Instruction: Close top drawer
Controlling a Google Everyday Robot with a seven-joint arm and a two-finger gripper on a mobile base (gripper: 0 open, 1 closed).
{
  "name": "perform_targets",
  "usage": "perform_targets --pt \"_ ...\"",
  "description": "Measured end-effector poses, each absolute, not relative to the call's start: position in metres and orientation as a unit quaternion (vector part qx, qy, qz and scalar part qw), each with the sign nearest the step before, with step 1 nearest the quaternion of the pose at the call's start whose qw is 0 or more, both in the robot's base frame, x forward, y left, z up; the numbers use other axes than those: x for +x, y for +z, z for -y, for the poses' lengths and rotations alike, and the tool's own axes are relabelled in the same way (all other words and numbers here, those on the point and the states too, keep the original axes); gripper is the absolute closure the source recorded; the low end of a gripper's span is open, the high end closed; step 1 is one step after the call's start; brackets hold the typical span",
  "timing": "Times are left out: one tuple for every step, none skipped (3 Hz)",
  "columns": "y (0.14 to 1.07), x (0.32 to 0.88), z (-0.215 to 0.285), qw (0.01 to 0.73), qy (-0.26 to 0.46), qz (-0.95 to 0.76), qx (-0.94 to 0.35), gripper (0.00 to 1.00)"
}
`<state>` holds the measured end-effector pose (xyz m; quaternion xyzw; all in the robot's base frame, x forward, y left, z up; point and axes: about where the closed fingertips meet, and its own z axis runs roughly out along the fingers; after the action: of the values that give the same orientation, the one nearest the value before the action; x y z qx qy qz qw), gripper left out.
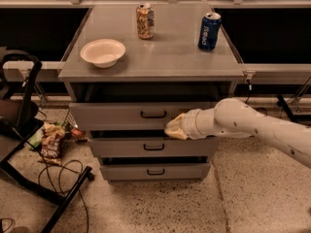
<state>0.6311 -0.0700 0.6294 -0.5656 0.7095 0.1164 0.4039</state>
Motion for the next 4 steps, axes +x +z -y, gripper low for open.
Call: perform_targets --pt "0.6294 0.6311 0.07 0.404 0.116 -0.71 -0.566 0.05" --pt "0.6293 0.6311 0.0699 0.404 0.116 -0.709 -0.566 0.0" --pt "0.6293 0.6311 0.0699 0.404 0.116 -0.709 -0.566 0.0" --pt "0.6294 0.631 0.0698 0.404 0.116 -0.709 -0.566 0.14"
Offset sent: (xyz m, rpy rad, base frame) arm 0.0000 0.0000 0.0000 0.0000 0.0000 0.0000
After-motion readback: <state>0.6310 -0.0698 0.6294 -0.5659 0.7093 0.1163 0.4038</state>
